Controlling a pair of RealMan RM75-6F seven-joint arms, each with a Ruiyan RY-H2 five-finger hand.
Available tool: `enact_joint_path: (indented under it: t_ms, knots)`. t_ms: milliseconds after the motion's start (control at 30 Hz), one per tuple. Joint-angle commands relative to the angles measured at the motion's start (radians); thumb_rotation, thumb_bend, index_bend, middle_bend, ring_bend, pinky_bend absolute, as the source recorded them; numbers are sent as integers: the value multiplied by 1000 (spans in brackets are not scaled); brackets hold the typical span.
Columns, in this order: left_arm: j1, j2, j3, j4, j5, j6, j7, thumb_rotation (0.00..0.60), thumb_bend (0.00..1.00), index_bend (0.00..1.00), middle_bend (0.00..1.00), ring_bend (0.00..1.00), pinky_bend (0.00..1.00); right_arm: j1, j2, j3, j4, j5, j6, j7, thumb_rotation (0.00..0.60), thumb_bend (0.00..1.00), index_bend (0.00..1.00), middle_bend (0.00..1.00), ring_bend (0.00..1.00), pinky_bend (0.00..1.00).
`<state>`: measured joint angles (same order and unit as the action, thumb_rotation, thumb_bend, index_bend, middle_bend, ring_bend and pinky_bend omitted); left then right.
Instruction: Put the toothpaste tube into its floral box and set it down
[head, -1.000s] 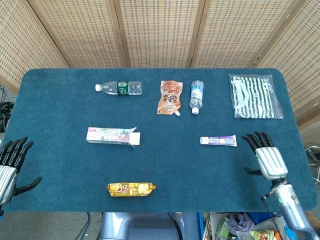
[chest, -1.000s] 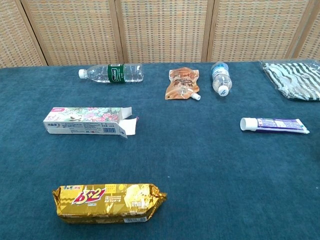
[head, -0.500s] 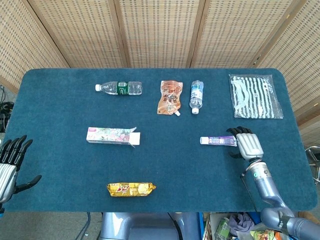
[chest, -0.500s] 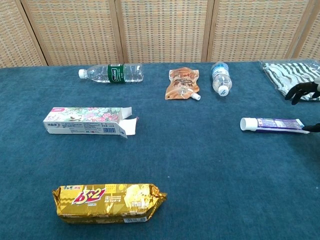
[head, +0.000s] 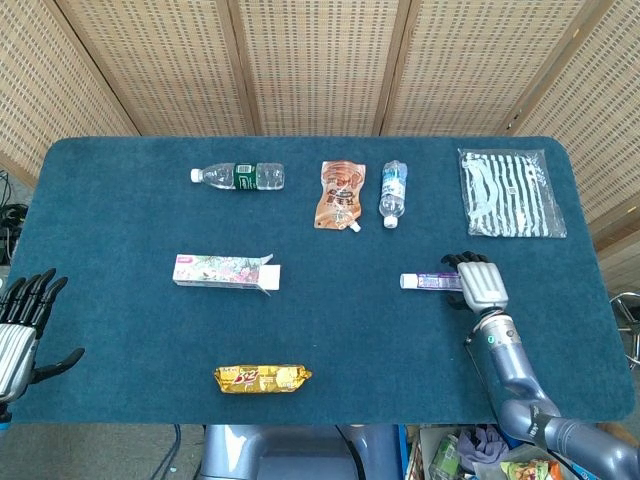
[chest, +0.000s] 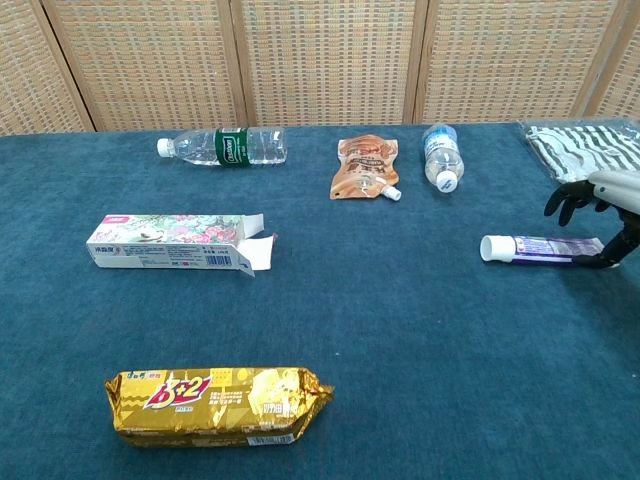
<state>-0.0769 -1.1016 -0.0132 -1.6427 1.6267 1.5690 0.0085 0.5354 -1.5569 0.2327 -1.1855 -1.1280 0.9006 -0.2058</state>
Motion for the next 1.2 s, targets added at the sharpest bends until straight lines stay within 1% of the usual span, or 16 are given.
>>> enact_joint_path:
  t_ms: [33, 300, 500, 600, 667, 733, 767, 833, 933, 1033, 1133, 1200]
  knots:
    - [-1, 0, -2, 0, -3, -1, 0, 600, 191, 0, 0, 0, 0, 11, -16, -4, 14, 4, -3, -16, 600, 348, 262, 325, 203, 207]
    - [-3, 1, -6, 0, -14, -8, -3, 600, 192, 0, 0, 0, 0, 29, -52, -11, 66, 30, -21, -34, 600, 351, 268, 329, 204, 207]
    - [-6, 3, -9, -1, -23, -13, -8, 600, 192, 0, 0, 0, 0, 38, -71, -17, 114, 35, -31, -33, 600, 351, 310, 359, 222, 207]
    - [-7, 3, -11, -2, -27, -16, -9, 600, 192, 0, 0, 0, 0, 40, -80, -22, 142, 30, -34, -21, 600, 357, 362, 409, 254, 213]
    - [-8, 3, -11, -2, -29, -20, -8, 600, 192, 0, 0, 0, 0, 41, -87, -26, 160, 26, -36, -13, 600, 363, 421, 464, 296, 238]
    - [-9, 2, -11, -2, -31, -23, -6, 600, 192, 0, 0, 0, 0, 41, -94, -29, 174, 18, -33, -5, 600, 402, 498, 536, 356, 289]
    - [-10, 1, -12, -2, -32, -24, -4, 600, 192, 0, 0, 0, 0, 41, -98, -31, 183, 10, -27, 0, 600, 448, 533, 568, 385, 316]
    - [-11, 0, -13, -3, -35, -27, -2, 600, 192, 0, 0, 0, 0, 42, -106, -35, 198, -8, -16, 17, 600, 531, 562, 595, 411, 352]
    - [-13, -1, -14, -4, -40, -33, 2, 600, 191, 0, 0, 0, 0, 42, -111, -44, 214, -33, -11, 48, 600, 613, 571, 601, 418, 370]
    - [-16, -3, -14, -4, -43, -39, 5, 600, 192, 0, 0, 0, 0, 41, -104, -51, 213, -53, -11, 74, 600, 651, 574, 605, 422, 370]
    - [-20, -2, -15, -5, -50, -50, 6, 600, 192, 0, 0, 0, 0, 34, -84, -62, 190, -86, 4, 111, 600, 688, 575, 605, 425, 370]
    - [-27, 1, -17, -9, -57, -64, 3, 600, 192, 0, 0, 0, 0, 27, -58, -71, 156, -110, 14, 144, 600, 709, 575, 605, 425, 370]
